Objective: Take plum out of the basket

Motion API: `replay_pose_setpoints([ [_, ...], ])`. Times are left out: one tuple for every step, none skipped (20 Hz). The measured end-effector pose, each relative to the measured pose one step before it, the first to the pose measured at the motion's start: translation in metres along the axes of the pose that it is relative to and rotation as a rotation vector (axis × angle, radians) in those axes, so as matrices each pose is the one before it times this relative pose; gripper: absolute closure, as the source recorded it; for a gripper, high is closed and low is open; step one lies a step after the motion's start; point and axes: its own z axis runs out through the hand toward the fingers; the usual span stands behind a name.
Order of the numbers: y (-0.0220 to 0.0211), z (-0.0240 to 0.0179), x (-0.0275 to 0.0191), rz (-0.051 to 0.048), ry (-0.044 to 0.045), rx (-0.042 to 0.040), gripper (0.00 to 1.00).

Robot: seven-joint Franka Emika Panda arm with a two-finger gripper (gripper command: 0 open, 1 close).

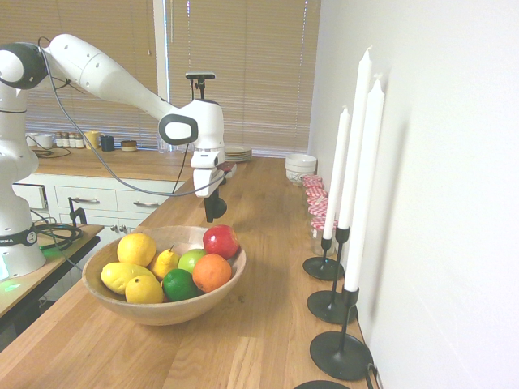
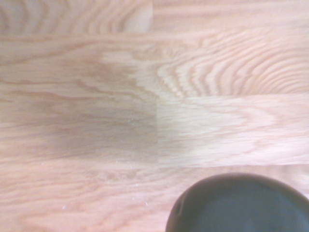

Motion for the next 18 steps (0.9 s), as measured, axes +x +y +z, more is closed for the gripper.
replay_pose_setpoints([
  [-0.0015,0.00565,-0.00062,0.00416,-0.00255,-0.00334,1.0],
  [-0.00205,0.00432,-0.00056,0.00411,-0.00093,-0.00153,1.0],
  [-0.00203,0.0028,-0.00052,0.00412,0.00017,-0.00027,1.0],
  [-0.00149,0.00158,-0.00081,0.00224,-0.00014,-0.00061,1.0],
  [-0.00153,0.0004,-0.00076,0.0017,0.00035,0.00017,1.0],
  [-0.00128,-0.0003,-0.00062,0.002,0.00082,0.00095,1.0],
  [-0.00094,-0.00075,-0.00043,0.00272,0.00093,0.00146,0.0],
  [-0.00043,-0.00025,-0.00007,0.00307,0.00009,0.00051,0.0],
  [-0.00013,0.00062,0.00006,0.00143,-0.00056,-0.00071,0.0],
  [0.0,0.00112,-0.00002,0.00024,-0.00099,-0.00146,0.0],
  [0.00002,0.00103,0.00014,0.00058,-0.00091,-0.00122,0.0],
  [-0.0001,0.00068,0.00034,0.00077,-0.00055,-0.00053,0.0],
  [-0.00035,0.0001,0.00064,0.00083,0.00031,0.00042,0.0],
  [-0.00058,-0.00071,0.00104,0.00108,0.00113,0.00135,0.0],
  [-0.00085,-0.00138,0.00149,0.00139,0.00154,0.00165,0.0],
  [-0.00061,-0.00116,0.00135,0.00125,0.00102,0.00059,0.0],
  [-0.00057,-0.00093,0.00115,0.00105,0.00089,0.00049,0.0],
  [-0.00031,-0.00052,0.00078,0.00075,0.00042,0.00002,0.0],
])
